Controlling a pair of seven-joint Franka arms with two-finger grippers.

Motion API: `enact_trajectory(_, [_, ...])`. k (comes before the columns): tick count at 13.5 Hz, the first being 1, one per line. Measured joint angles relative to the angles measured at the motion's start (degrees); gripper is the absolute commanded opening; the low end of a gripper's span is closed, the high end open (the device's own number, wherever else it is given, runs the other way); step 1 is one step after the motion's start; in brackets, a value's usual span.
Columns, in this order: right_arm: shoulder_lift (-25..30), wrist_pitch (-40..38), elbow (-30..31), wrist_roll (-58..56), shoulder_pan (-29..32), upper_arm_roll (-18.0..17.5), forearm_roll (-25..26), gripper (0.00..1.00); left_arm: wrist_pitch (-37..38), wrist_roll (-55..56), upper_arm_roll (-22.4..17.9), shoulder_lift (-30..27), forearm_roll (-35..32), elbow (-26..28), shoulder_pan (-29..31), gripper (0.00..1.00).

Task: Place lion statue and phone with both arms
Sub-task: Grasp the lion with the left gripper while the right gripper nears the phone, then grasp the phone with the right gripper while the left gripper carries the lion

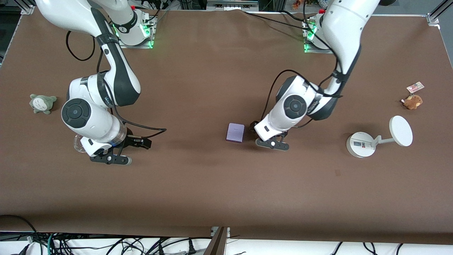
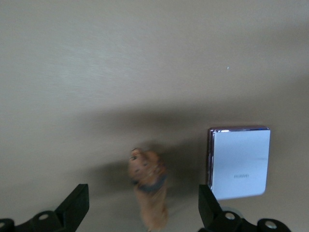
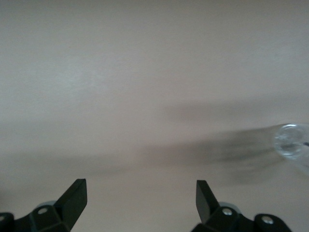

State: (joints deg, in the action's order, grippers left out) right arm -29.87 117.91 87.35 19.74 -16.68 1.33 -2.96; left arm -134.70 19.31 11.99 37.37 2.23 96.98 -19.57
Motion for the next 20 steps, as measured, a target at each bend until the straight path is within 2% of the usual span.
enact_trajectory(1, [-0.1, 0.1, 0.0, 0.2, -0.3, 0.0, -0.7, 1.0, -1.4, 0.2, 0.0, 1.2, 0.0, 0.3, -0.4, 0.81])
enact_trajectory(2, [-0.3, 0.3, 0.0, 0.6, -0.5, 0.0, -0.9, 1.0, -2.3, 0.2, 0.0, 2.2, 0.0, 0.3, -0.7, 0.57])
enact_trajectory(4, [-0.9, 0.7, 0.0, 0.7, -1.0, 0.0, -0.9, 1.0, -2.7, 0.3, 0.0, 2.8, 0.0, 0.3, -0.8, 0.27])
enact_trajectory(6, [-1.5, 0.9, 0.0, 0.9, -1.8, 0.0, -1.0, 1.0, -2.7, 0.3, -0.1, 2.7, 0.0, 0.2, -0.8, 0.18])
enact_trajectory(9, [-2.7, 2.3, 0.0, 3.4, -3.6, -0.1, -1.0, 1.0, -0.4, 0.3, -0.6, 2.3, -0.1, 0.1, -0.7, 0.15])
enact_trajectory(13, [-4.6, 5.6, -0.1, 11.1, -8.2, -0.2, -1.0, 1.0, 9.9, 0.2, -3.5, -2.7, -2.5, -1.5, 1.0, 0.17])
enact_trajectory(16, [-6.5, 9.2, -0.1, 16.3, -12.6, -0.3, -1.0, 1.0, 15.7, -3.1, -4.1, -7.0, -6.0, -1.8, 8.1, 0.18])
enact_trajectory(20, [-9.7, 15.6, -0.5, 23.3, -18.5, -0.3, -1.0, 1.0, 16.3, -14.4, -4.5, -7.4, -6.9, -1.2, 19.3, 0.19])
